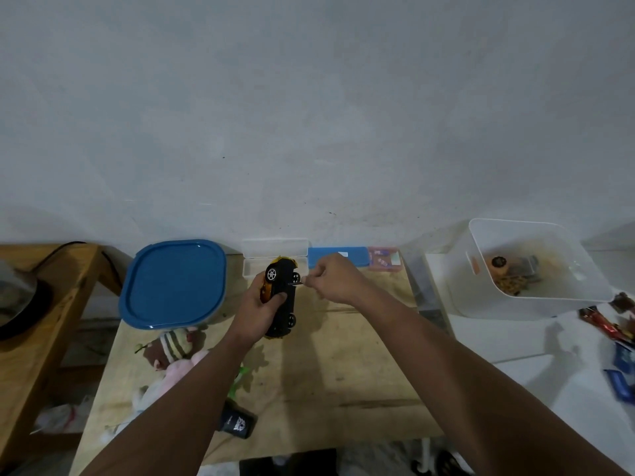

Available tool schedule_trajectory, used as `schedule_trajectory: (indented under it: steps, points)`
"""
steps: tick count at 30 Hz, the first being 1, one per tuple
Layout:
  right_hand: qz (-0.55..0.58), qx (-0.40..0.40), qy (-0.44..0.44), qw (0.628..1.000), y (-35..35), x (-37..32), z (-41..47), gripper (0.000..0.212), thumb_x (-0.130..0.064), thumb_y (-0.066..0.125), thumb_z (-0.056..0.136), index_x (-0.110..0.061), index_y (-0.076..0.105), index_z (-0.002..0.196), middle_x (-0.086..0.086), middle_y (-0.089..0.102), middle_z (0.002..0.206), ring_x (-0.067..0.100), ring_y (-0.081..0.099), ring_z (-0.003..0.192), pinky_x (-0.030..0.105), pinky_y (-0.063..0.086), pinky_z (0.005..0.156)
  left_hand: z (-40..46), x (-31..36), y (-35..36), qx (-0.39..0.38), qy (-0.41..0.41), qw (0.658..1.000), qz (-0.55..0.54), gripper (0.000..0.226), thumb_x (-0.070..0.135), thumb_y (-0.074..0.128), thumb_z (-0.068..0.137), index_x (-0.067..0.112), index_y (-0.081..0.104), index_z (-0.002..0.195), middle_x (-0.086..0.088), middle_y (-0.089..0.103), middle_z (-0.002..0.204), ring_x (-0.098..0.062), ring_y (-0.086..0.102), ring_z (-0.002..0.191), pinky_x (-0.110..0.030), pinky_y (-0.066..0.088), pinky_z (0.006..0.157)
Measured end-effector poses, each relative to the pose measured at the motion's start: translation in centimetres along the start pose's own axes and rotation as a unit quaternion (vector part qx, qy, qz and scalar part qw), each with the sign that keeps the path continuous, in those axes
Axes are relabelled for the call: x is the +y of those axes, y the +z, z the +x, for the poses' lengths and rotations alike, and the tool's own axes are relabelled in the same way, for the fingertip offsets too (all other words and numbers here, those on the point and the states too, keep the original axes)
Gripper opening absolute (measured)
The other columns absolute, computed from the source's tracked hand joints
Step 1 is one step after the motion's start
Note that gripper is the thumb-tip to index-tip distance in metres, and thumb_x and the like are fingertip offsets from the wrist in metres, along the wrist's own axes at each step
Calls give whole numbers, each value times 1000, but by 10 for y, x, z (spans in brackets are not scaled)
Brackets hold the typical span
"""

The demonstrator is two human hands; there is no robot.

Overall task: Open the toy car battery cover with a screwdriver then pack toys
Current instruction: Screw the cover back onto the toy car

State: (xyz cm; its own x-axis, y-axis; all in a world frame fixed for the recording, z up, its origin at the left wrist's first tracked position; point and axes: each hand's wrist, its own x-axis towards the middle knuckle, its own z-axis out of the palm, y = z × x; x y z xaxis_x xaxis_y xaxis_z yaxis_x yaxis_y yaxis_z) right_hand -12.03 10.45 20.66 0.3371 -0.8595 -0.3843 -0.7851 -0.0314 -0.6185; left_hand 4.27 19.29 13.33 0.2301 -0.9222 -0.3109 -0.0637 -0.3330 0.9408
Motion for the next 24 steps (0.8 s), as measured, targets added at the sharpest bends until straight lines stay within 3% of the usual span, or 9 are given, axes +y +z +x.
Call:
schedule_trajectory:
  steps: [4, 8, 13, 17, 21, 24]
  points:
    - [-25, -37, 21, 999, 7, 3, 2, 43, -39, 56, 100, -1, 75, 96, 14, 75, 80, 27, 70, 78, 35, 54, 78, -3, -5, -1, 2, -12, 1000, -3, 41, 7, 61, 101, 21, 54, 139, 2, 70, 115, -9, 68, 101, -24, 52, 74]
    - [-23, -66, 36, 997, 7, 10, 1, 41, -36, 54, 101, -2, 76, 98, 6, 74, 73, 13, 57, 59, 26, 43, 58, -4, -13, -2, -14, -28, 999, 15, 42, 7, 62, 100, 22, 54, 139, -1, 71, 116, -14, 69, 103, -25, 52, 75]
    - [31, -47, 64, 996, -2, 32, -1, 37, -37, 57, 99, -5, 76, 96, 4, 69, 67, 15, 58, 60, 26, 42, 56, -1, -21, 8, -15, -64, 998, 4, 44, 6, 53, 101, 21, 52, 143, -4, 67, 119, -18, 65, 105, -28, 51, 75]
    - [60, -3, 89, 994, -12, 57, -2, 36, -33, 59, 97, -2, 76, 90, 4, 66, 64, 6, 50, 43, 22, 35, 48, 7, -28, 24, -27, -95, 995, 14, 47, 11, 49, 102, 24, 49, 147, -10, 65, 126, -25, 64, 109, -39, 52, 86]
    - [90, 25, 115, 989, -10, 91, -1, 38, -35, 59, 97, 0, 74, 94, 16, 70, 78, 20, 57, 61, 30, 39, 57, 11, -34, 47, -39, -102, 993, 45, 48, 12, 55, 102, 32, 46, 145, -1, 66, 113, -17, 63, 98, -33, 51, 84]
    - [93, 32, 126, 987, -5, 116, 0, 38, -36, 59, 98, -2, 74, 91, 15, 68, 75, 20, 57, 62, 31, 40, 59, 15, -46, 64, -55, -76, 987, 132, 57, 19, 62, 98, 34, 45, 151, -1, 67, 127, -23, 65, 110, -40, 52, 99]
